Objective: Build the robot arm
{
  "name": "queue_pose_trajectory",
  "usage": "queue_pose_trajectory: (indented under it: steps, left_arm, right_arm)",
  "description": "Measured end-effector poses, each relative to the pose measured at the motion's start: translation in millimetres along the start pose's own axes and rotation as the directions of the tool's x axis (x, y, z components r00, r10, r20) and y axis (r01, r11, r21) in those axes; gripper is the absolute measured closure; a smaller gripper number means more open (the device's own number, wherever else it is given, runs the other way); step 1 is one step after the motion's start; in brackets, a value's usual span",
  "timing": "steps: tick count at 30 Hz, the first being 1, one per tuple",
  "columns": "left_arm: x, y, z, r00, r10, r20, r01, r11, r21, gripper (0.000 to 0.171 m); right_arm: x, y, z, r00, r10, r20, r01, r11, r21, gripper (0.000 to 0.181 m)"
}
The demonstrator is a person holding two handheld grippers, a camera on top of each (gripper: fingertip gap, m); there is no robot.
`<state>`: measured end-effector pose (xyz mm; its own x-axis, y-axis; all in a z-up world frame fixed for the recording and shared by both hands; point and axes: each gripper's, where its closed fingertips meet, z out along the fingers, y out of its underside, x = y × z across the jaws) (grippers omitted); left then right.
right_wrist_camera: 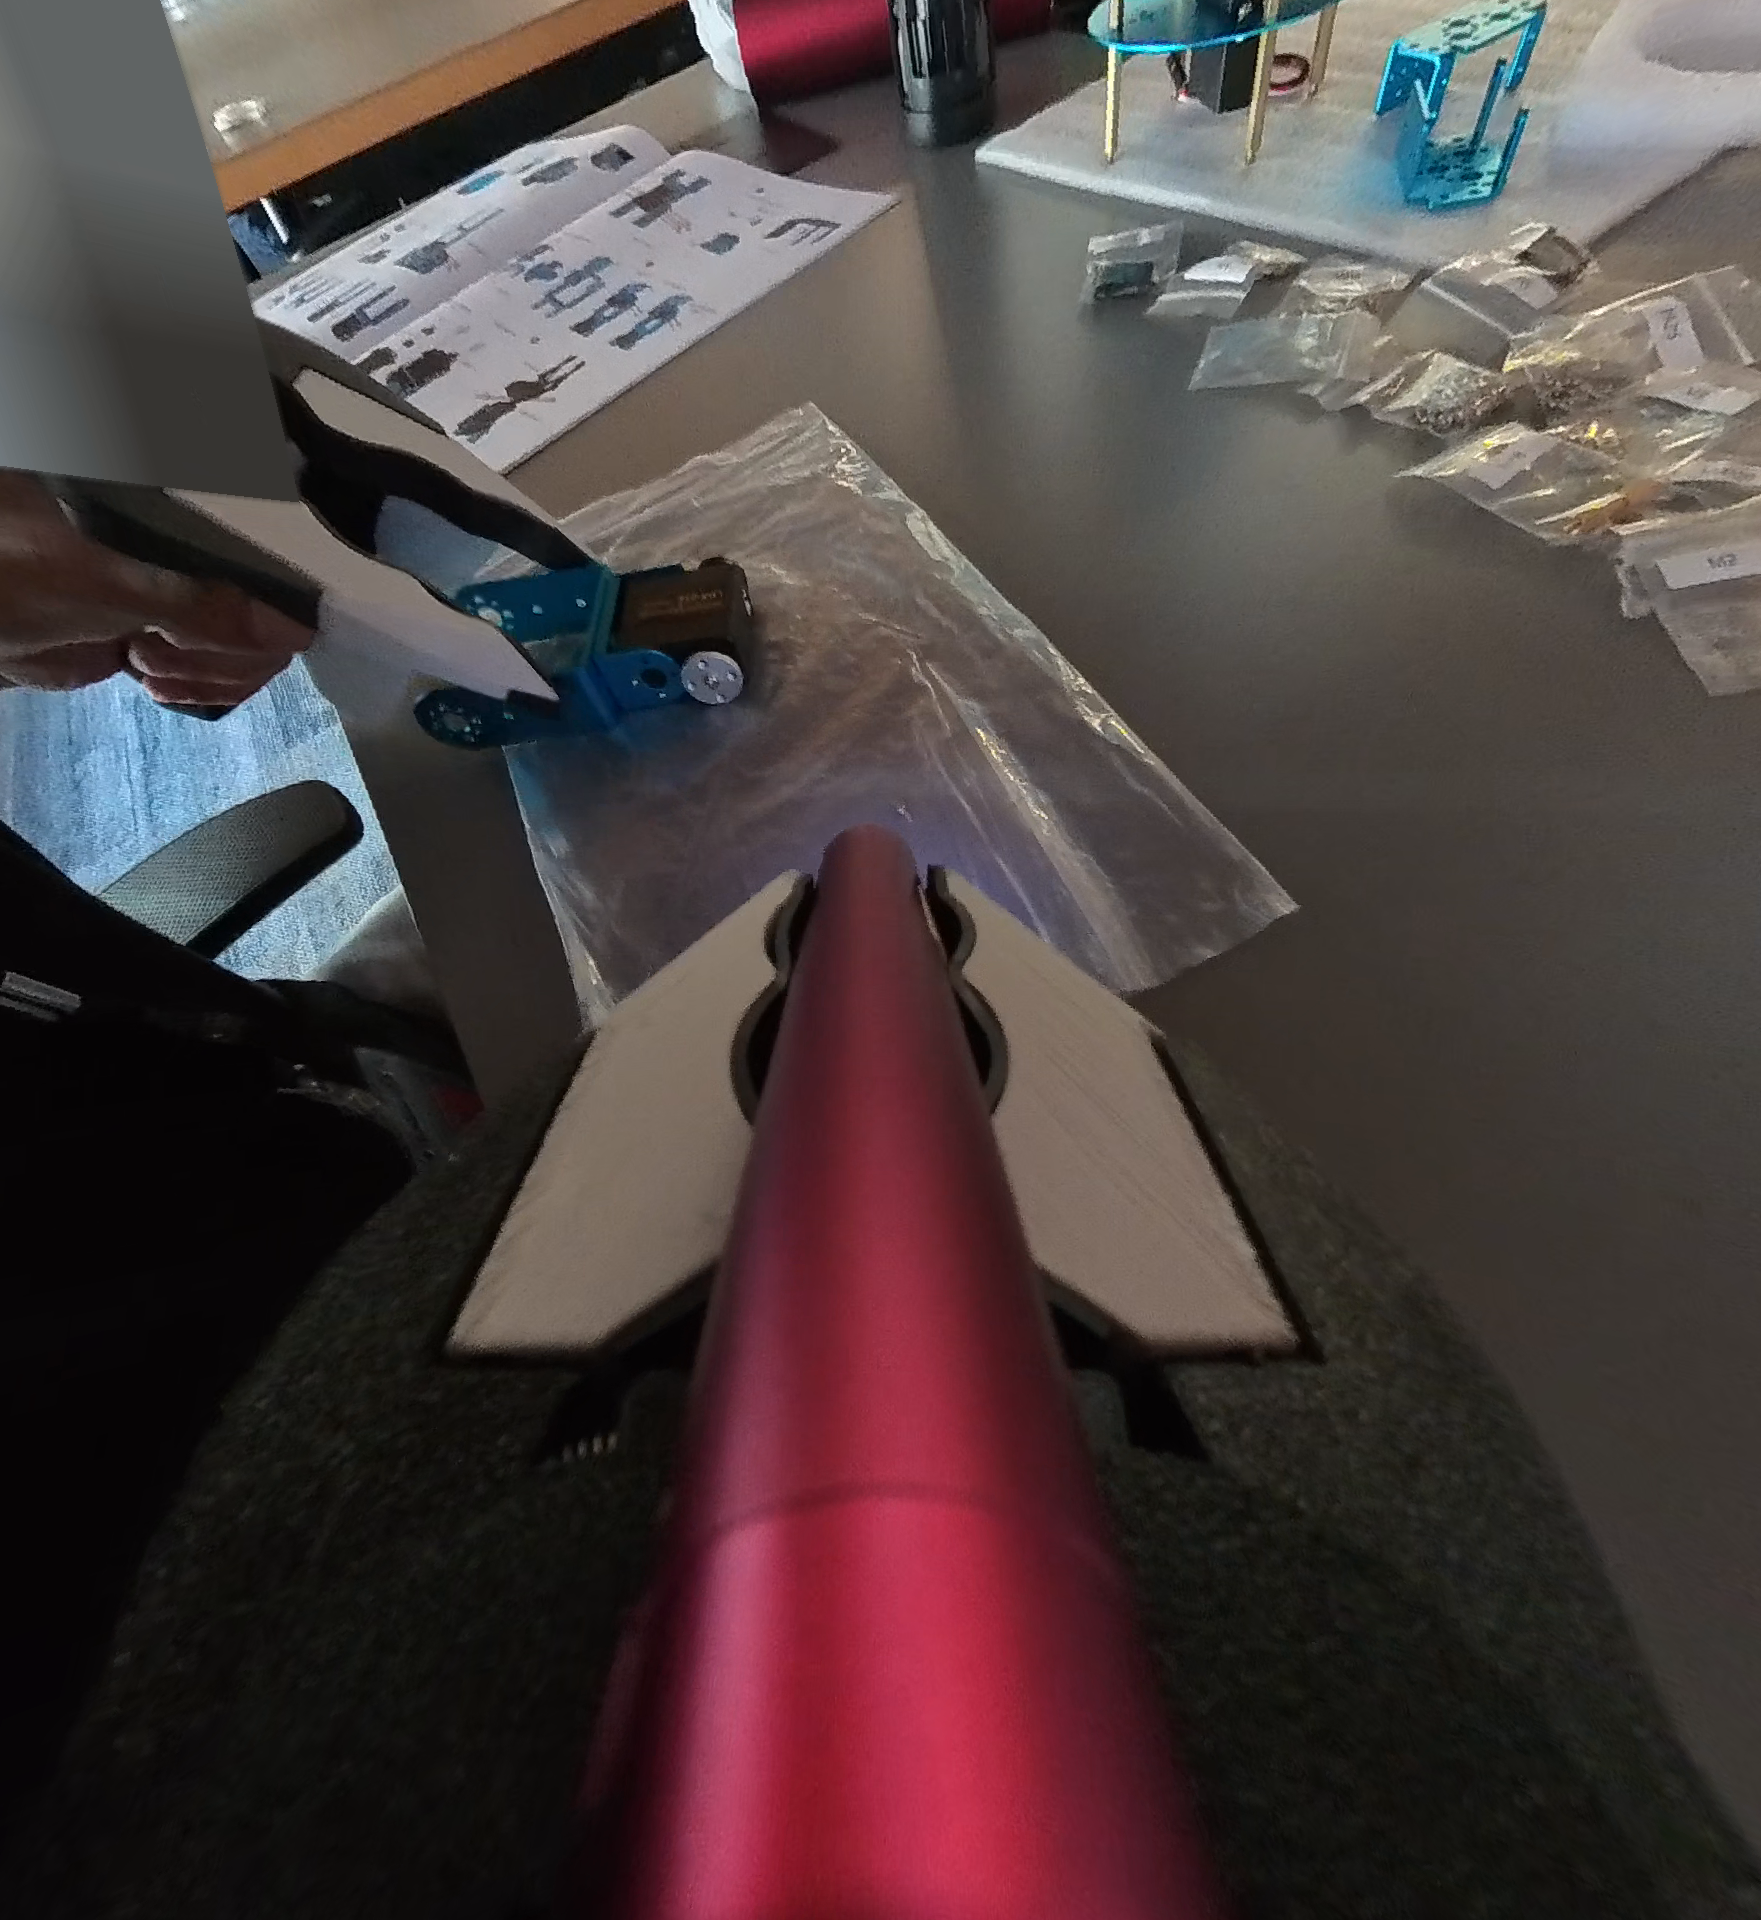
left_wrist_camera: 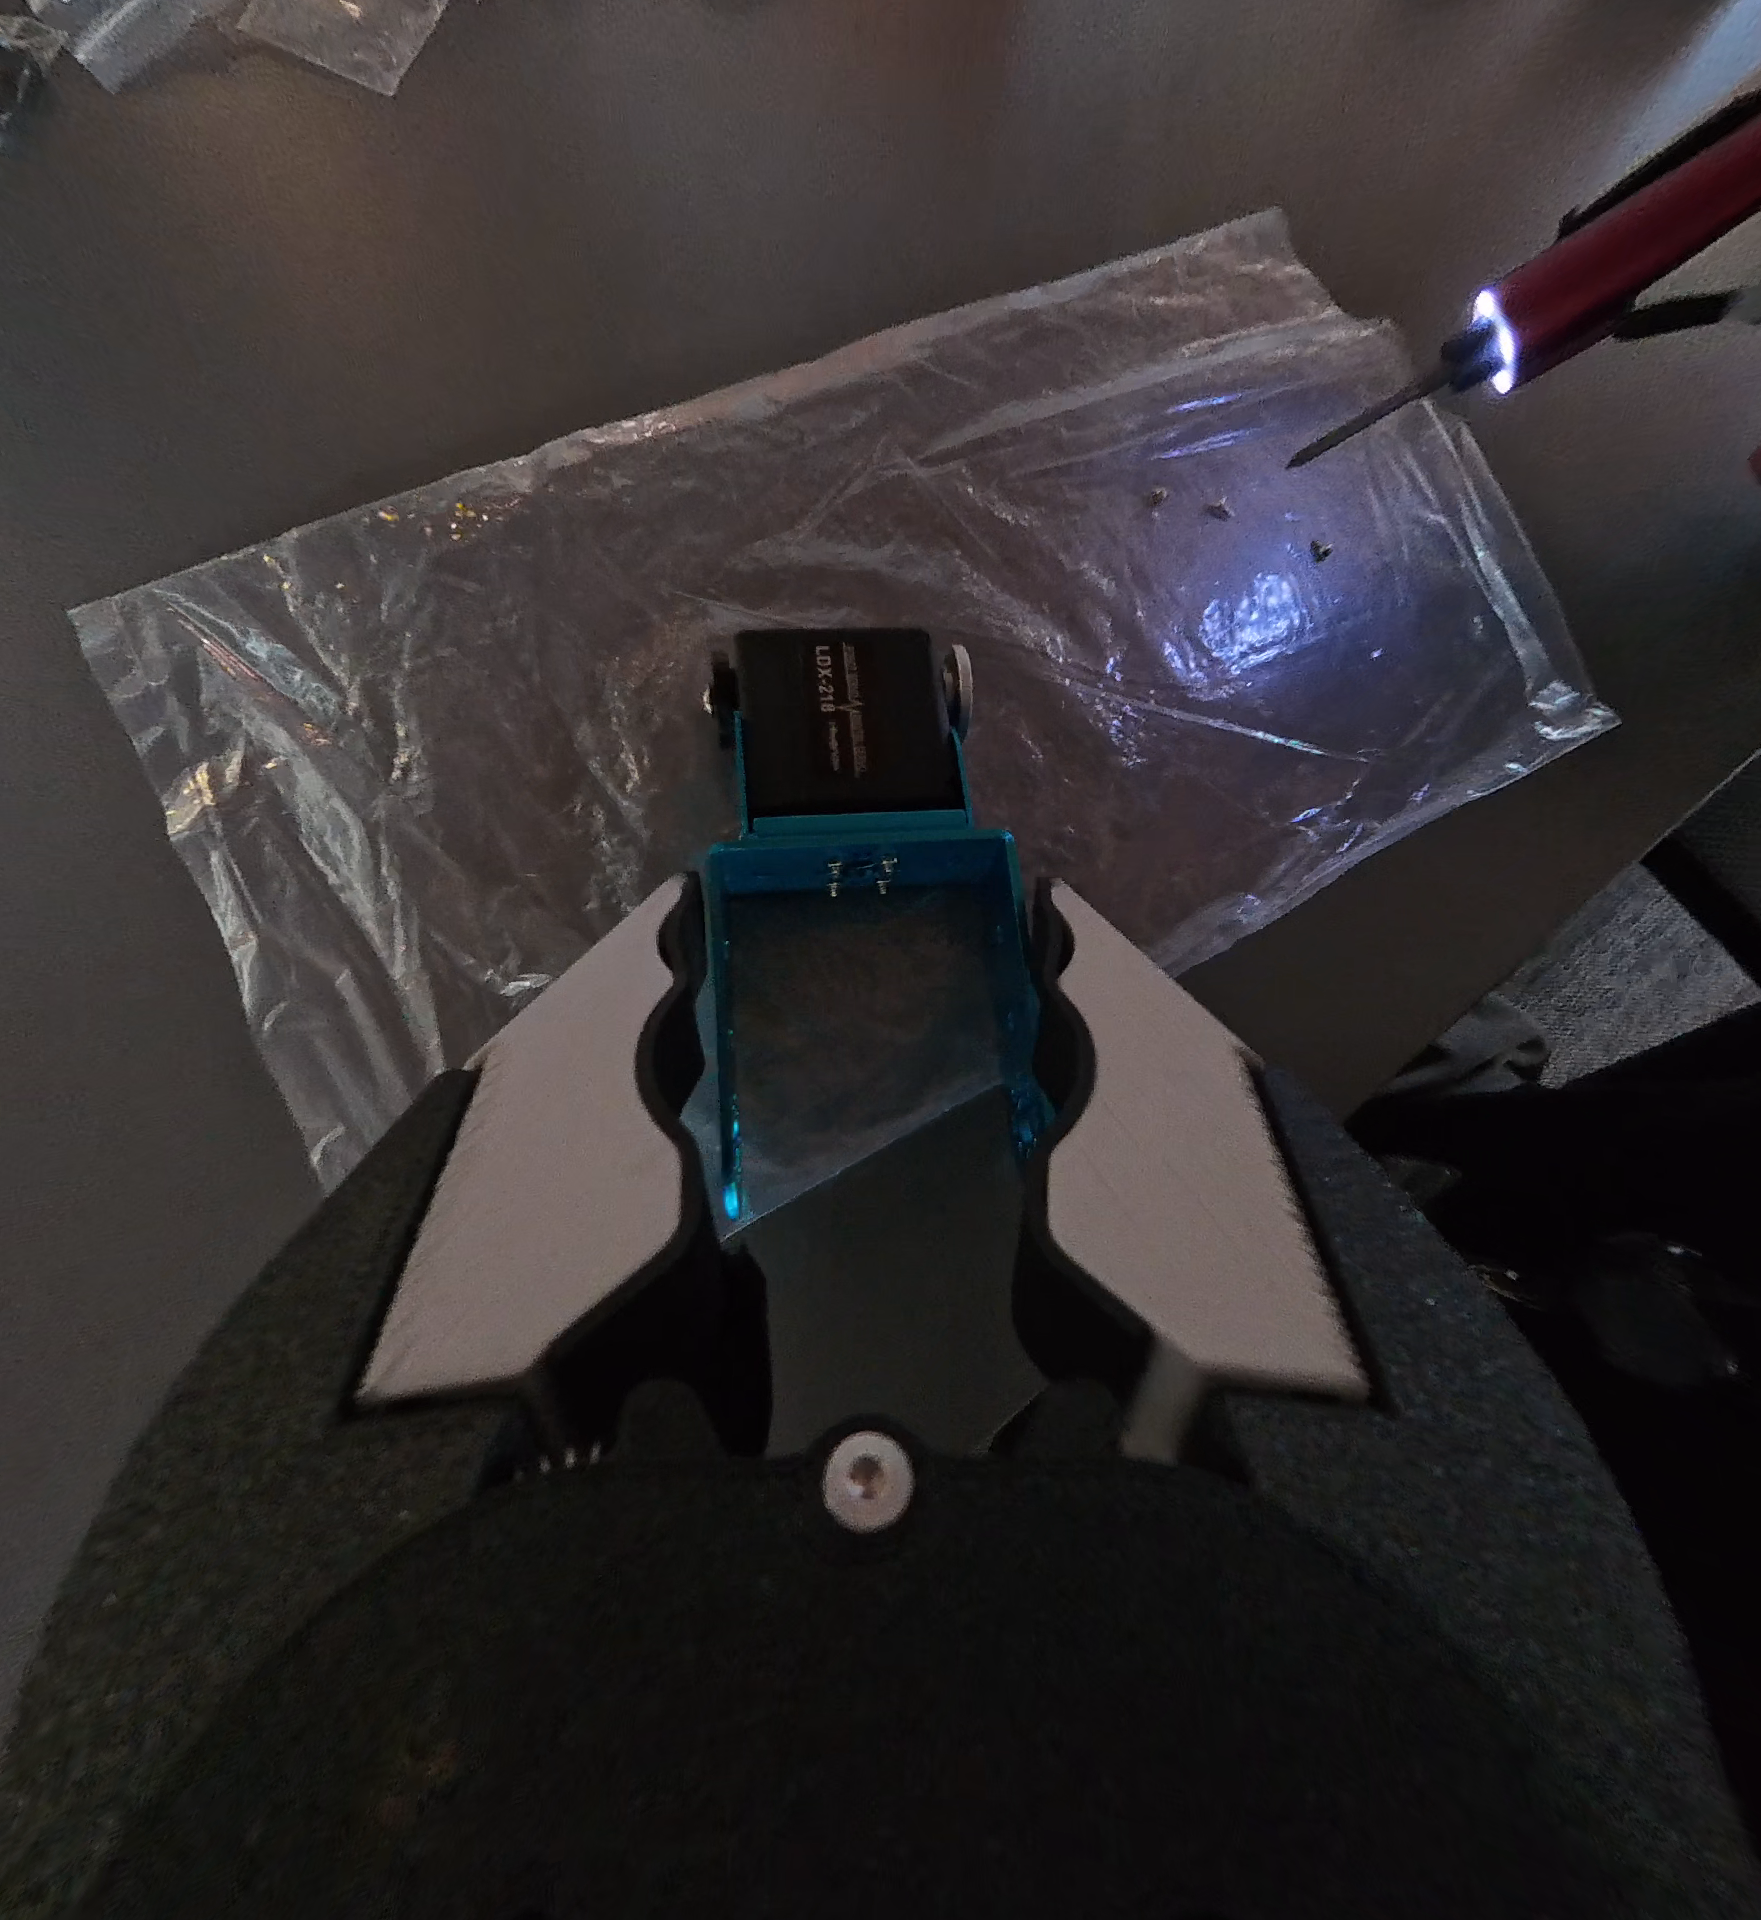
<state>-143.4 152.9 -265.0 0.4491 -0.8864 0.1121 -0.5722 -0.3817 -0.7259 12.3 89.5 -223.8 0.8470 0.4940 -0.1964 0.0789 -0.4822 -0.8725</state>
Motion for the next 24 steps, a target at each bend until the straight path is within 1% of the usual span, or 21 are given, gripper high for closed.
queue_pose_trajectory:
  steps: [6,8,11,14,17,19,24]
  left_arm:
    - [-8.3,-7.2,-20.9,0.997,-0.046,-0.063,0.049,0.997,0.059,0.11]
    - [-17.4,-6.0,-28.5,0.998,-0.043,-0.052,0.046,0.997,0.07,0.114]
    - [-27.6,0.3,-34.7,1.0,0.007,-0.023,-0.005,0.998,0.068,0.118]
    - [-29.4,4.3,-35.2,0.999,0.044,-0.013,-0.043,0.998,0.056,0.122]
    - [-26.0,4.6,-32.0,0.998,0.061,-0.034,-0.06,0.997,0.056,0.125]
    - [-26.7,7.4,-27.5,0.997,0.061,-0.041,-0.059,0.997,0.041,0.126]
    - [-27.9,10.8,-21.8,0.995,0.082,-0.057,-0.081,0.996,0.021,0.127]
  right_arm:
    - [-3.9,-0.4,1.3,0.999,-0.022,-0.027,0.022,1.0,-0.002,0.158]
    - [-6.4,-1.5,1.1,0.999,-0.023,-0.033,0.023,1.0,0.009,0.159]
    - [-10.5,-3.1,-1.6,0.998,-0.038,-0.055,0.04,0.999,0.027,0.158]
    - [-17.2,-0.3,-6.1,0.989,-0.098,-0.106,0.099,0.995,0.007,0.158]
    - [-24.9,6.9,-9.7,0.976,-0.159,-0.15,0.155,0.987,-0.037,0.158]
    - [-25.4,7.1,-10.2,0.966,-0.193,-0.175,0.19,0.981,-0.036,0.158]
    - [-25.0,16.0,-8.8,0.965,-0.194,-0.177,0.182,0.98,-0.078,0.158]
